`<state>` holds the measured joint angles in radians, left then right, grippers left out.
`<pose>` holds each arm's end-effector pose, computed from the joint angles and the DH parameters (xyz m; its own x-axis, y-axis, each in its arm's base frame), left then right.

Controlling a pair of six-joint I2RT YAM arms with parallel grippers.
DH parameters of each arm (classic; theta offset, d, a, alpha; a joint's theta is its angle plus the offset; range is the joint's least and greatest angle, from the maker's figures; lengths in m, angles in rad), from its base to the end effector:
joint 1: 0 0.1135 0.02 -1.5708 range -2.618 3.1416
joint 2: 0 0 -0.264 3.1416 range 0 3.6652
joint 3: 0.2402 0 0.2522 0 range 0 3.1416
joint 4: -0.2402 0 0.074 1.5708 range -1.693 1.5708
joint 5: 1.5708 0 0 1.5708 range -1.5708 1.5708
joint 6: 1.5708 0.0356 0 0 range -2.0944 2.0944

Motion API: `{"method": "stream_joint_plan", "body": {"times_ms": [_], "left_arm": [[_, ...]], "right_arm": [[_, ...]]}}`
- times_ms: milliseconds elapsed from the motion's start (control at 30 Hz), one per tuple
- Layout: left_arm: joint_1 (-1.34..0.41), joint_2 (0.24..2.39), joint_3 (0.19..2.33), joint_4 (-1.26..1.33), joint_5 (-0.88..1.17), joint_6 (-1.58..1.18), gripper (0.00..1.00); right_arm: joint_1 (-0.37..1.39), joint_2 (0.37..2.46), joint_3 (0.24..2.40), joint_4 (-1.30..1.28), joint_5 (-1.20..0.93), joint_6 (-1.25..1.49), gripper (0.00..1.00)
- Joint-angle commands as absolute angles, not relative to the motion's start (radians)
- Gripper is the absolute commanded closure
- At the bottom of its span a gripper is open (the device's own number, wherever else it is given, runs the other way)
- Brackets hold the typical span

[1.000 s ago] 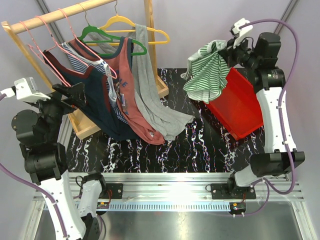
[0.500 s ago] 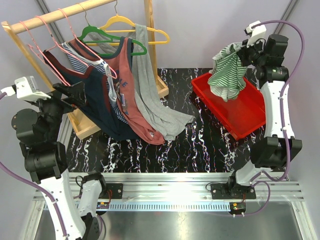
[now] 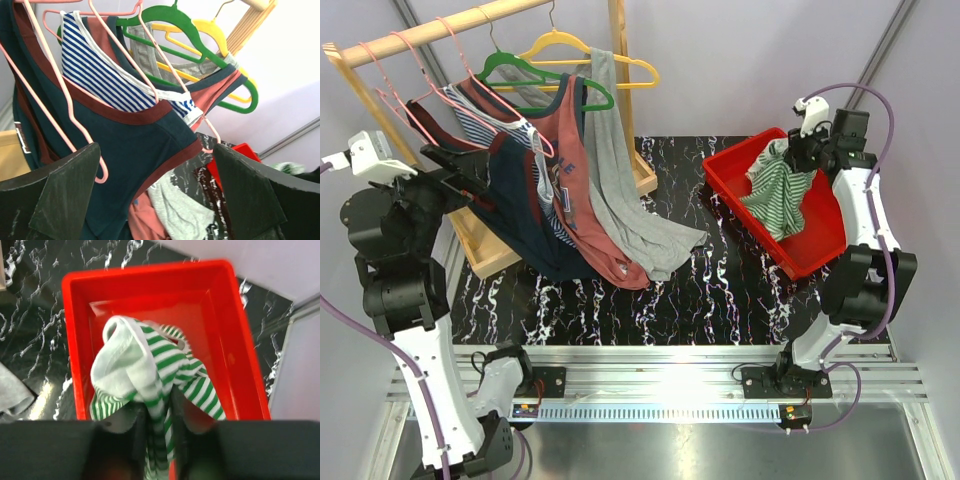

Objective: Remove the tank top from the hanger

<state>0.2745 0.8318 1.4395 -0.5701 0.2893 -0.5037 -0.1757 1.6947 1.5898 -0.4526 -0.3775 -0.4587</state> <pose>0.1154 0.0220 0.5018 0.0246 -0.4737 -0.8804 0.0303 0.8806 -0.4729 0.3896 -0.0558 0.3528 -0.4027 -0.3466 -0.8472 -0.3611 0.9106 -0.2009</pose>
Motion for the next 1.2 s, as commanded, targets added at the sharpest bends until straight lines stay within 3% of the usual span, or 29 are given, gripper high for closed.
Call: {"method": "stream_joint_plan", "body": {"times_ms": [0, 67, 100, 133, 233, 467, 633, 800, 967, 1167], "left_arm": [[0.281, 0.862, 1.523, -0.575, 0.322, -0.567, 0.01], [0.279, 0.879, 1.543, -0.586, 0.327, -0.592, 0.01], [0.281, 0.894, 1.563, -0.595, 0.333, -0.603, 0.01], [0.282, 0.905, 1.574, -0.598, 0.337, -0.627, 0.01], [0.279, 0.960, 1.638, -0.649, 0.347, -0.685, 0.01], [0.279, 1.086, 1.819, -0.784, 0.347, -0.759, 0.01], [0.262, 1.169, 1.926, -0.851, 0.336, -0.796, 0.02], [0.207, 1.249, 2.037, -0.882, 0.278, -0.815, 0.09], [0.181, 1.347, 2.074, -0.899, 0.204, -0.804, 0.22], [0.144, 1.411, 2.138, -0.954, 0.057, -0.720, 0.29]], "right_arm": [[-0.190, 1.693, 1.594, -0.439, -0.382, -0.476, 0.56], [-0.195, 1.697, 1.592, -0.446, -0.393, -0.469, 0.41], [-0.199, 1.694, 1.592, -0.446, -0.399, -0.462, 0.17], [-0.199, 1.692, 1.591, -0.445, -0.403, -0.456, 0.09], [-0.199, 1.683, 1.594, -0.440, -0.434, -0.445, 0.00], [-0.187, 1.667, 1.634, -0.566, -0.741, -0.457, 0.00], [-0.085, 1.657, 1.602, -0.650, -0.804, -0.514, 0.00], [0.032, 1.623, 1.526, -0.658, -0.841, -0.542, 0.00], [0.052, 1.635, 1.523, -0.620, -0.897, -0.473, 0.00], [0.071, 1.641, 1.528, -0.594, -0.920, -0.443, 0.00]]}}
